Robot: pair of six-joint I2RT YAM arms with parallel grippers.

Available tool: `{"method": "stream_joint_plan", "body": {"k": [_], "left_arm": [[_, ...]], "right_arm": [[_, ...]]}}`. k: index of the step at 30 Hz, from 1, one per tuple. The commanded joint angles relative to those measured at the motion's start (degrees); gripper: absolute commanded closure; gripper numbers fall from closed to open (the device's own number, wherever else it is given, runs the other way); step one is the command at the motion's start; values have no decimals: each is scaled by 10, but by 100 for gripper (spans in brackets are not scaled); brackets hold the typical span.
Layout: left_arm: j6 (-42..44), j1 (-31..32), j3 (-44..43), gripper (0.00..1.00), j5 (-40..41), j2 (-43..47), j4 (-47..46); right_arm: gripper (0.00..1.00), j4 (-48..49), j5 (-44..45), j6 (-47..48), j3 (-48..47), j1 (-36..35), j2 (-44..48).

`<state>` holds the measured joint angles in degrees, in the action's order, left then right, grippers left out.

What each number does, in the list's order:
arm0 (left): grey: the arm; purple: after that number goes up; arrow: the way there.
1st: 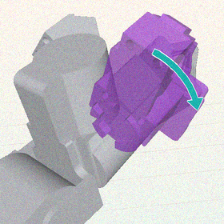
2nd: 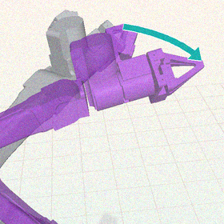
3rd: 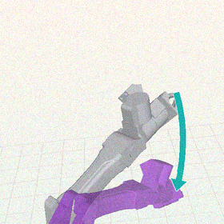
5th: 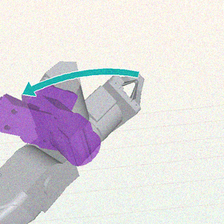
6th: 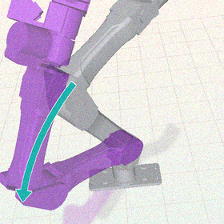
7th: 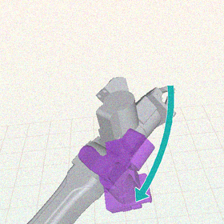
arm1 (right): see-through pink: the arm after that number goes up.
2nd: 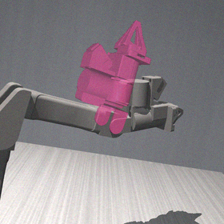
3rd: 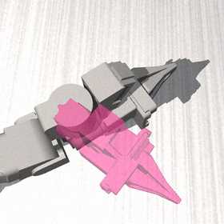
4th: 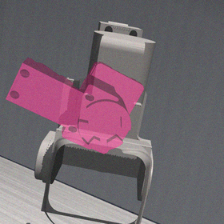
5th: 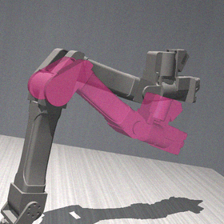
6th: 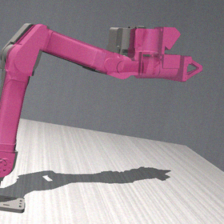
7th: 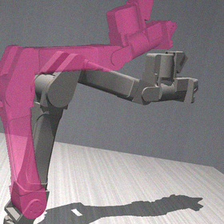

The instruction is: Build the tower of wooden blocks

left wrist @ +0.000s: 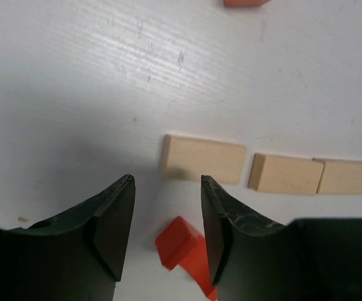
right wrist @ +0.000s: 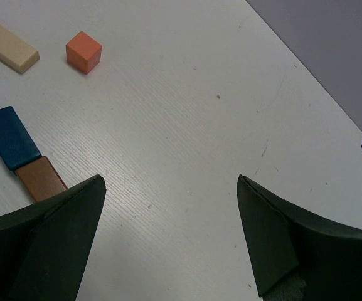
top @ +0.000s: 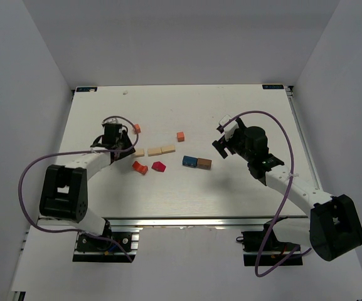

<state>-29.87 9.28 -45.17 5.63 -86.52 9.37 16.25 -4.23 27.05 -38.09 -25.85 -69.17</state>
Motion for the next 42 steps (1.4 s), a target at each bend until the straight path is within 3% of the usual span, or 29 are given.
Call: {"method": "stream_joint_plan", "body": {"k": [1,4,17,34,42], "left_arm": [[3,-7,-62,41,2,-45,1],[7,-8,-63,36,-1,-58,-7],[0,-8,-57,37,-42,-109,-34],[9,-7,-30,51,-54,-80,-36],[10,-7,-19,51,-59,-62,-45]], "right_arm": [[11,8,11,-3,-10,3,2],[11,9,12,-2,-9,4,2],[11,8,14,-2,-10,3,-1],[11,8,12,-4,-10,3,-3],[11,8,13,-6,-11,4,-3]]}}
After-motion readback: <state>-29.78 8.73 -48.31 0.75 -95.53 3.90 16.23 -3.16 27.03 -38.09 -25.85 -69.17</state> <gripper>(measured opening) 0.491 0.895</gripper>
